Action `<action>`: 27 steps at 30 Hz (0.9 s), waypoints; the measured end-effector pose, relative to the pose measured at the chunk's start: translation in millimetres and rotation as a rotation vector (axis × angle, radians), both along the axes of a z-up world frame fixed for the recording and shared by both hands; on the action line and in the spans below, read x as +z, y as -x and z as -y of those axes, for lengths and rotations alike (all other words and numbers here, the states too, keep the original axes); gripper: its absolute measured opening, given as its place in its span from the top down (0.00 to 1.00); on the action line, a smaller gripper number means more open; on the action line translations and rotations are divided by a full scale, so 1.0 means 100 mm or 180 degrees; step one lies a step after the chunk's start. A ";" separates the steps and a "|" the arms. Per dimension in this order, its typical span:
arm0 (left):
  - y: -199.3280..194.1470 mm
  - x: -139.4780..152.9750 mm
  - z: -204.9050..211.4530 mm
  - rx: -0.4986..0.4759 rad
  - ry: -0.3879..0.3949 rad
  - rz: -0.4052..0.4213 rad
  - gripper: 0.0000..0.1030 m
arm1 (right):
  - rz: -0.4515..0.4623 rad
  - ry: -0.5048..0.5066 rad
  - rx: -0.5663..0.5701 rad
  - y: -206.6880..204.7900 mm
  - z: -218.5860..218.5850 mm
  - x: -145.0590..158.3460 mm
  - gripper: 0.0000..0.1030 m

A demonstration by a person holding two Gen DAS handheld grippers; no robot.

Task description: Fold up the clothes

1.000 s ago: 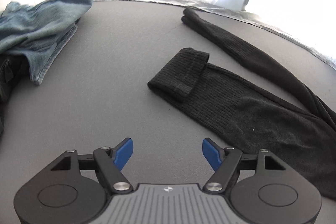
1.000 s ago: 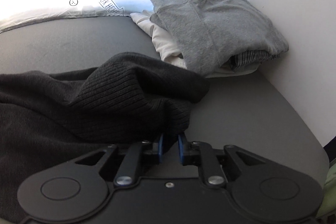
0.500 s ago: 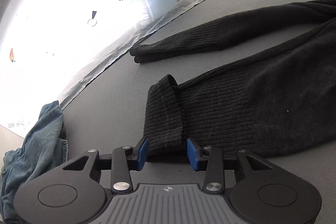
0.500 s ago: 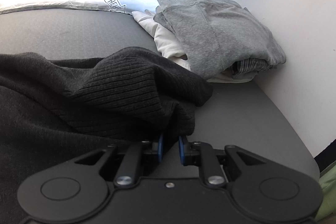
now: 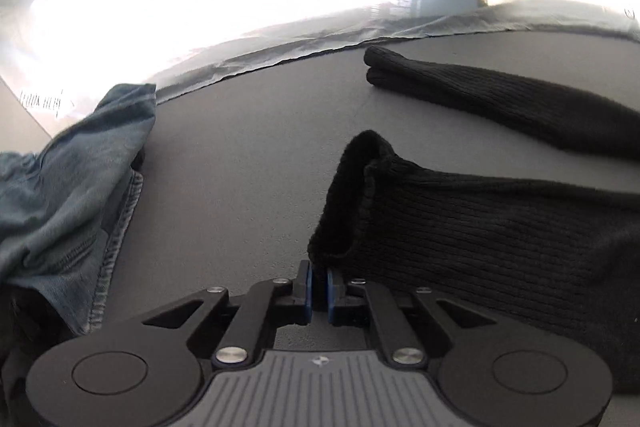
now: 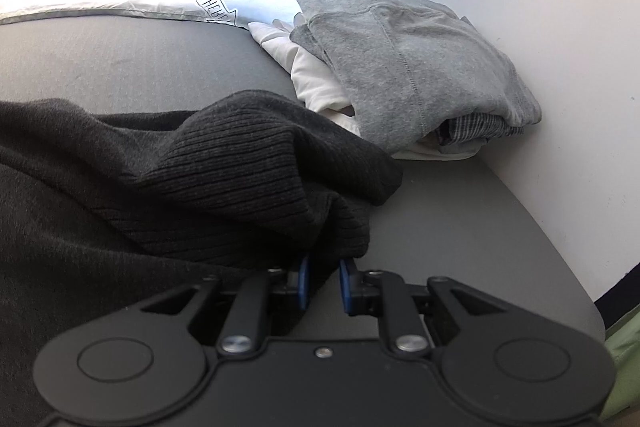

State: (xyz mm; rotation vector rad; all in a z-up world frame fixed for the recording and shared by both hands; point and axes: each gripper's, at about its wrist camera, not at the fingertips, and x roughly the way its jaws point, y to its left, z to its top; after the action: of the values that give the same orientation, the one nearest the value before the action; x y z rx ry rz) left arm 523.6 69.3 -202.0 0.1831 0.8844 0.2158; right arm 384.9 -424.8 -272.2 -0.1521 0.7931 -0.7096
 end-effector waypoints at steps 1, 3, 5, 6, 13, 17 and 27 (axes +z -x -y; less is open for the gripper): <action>-0.01 0.00 -0.03 0.0003 0.0054 -0.0001 0.87 | 0.0058 -0.0077 -0.0049 0.02 0.03 0.01 0.81; -0.02 0.01 -0.08 0.0009 0.0134 0.0011 0.77 | 0.0173 -0.0232 -0.0148 0.05 0.10 0.04 0.78; -0.01 -0.01 -0.10 0.0028 0.0118 0.0081 0.73 | 0.0279 -0.0387 -0.0245 0.08 0.17 0.06 0.70; -0.02 -0.01 -0.12 0.0071 0.0194 0.0093 0.74 | 0.0298 -0.0467 -0.0278 0.08 0.21 0.08 0.69; 0.01 0.05 -0.33 0.0389 0.0670 0.0125 0.94 | 0.0397 -0.0914 -0.0172 0.16 0.36 0.20 0.95; 0.29 0.21 -0.46 0.0572 0.0758 0.0288 0.94 | 0.0589 -0.0859 -0.0107 0.30 0.38 0.39 0.97; 1.78 0.68 -1.00 0.1398 0.0709 0.0648 0.94 | 0.1033 -0.0717 0.0089 0.73 0.56 1.03 1.00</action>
State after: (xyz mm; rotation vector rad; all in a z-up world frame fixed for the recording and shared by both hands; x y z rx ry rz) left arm 345.7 169.3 -133.7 -0.2410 0.7304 0.5319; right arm 312.1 -480.3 -168.9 0.1529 0.5528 -0.5945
